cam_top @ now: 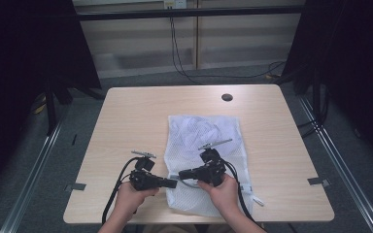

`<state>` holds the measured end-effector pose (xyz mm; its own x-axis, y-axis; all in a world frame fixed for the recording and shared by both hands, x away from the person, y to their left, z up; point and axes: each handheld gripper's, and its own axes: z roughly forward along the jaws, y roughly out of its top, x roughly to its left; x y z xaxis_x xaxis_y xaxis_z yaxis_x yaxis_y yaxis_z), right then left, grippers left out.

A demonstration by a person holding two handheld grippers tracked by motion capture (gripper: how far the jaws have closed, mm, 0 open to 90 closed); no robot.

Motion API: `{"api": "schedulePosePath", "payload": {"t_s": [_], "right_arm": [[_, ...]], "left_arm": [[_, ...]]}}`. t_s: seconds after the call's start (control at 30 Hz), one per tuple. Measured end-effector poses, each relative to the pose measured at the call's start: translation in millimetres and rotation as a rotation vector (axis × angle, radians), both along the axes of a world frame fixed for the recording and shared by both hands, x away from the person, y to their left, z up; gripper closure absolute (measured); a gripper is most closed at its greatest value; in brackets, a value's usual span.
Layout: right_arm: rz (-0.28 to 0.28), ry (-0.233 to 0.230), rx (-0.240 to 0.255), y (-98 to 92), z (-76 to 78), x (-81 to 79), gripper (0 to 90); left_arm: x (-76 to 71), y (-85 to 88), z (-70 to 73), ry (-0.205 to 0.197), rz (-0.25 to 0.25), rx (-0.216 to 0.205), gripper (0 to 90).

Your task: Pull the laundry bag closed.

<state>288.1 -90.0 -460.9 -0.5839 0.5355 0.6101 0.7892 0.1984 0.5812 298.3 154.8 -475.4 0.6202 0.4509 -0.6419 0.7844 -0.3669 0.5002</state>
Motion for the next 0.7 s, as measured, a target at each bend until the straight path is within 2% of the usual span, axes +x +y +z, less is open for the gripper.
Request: {"api": "schedulePosePath", "payload": {"t_s": [0.07,0.17,0.43,0.6,0.7], "right_arm": [[-0.004,-0.003,-0.017,-0.9,0.4,-0.1,87.0],[-0.011,0.005,-0.011,-5.6,-0.6,0.7,87.0],[-0.009,0.010,-0.002,-7.8,-1.0,0.2,87.0],[-0.014,0.014,-0.010,-10.4,-2.3,0.3,87.0],[-0.018,0.016,-0.012,-13.4,-2.9,0.3,87.0]], "left_arm": [[0.2,1.4,0.4,-0.003,0.007,-0.002,88.1],[0.8,3.9,0.7,0.001,0.005,-0.013,88.1],[0.9,3.6,0.6,0.002,-0.001,-0.008,88.1],[0.5,5.9,1.3,0.004,0.015,-0.011,88.1],[0.8,6.8,1.3,0.004,0.006,-0.011,88.1]]}}
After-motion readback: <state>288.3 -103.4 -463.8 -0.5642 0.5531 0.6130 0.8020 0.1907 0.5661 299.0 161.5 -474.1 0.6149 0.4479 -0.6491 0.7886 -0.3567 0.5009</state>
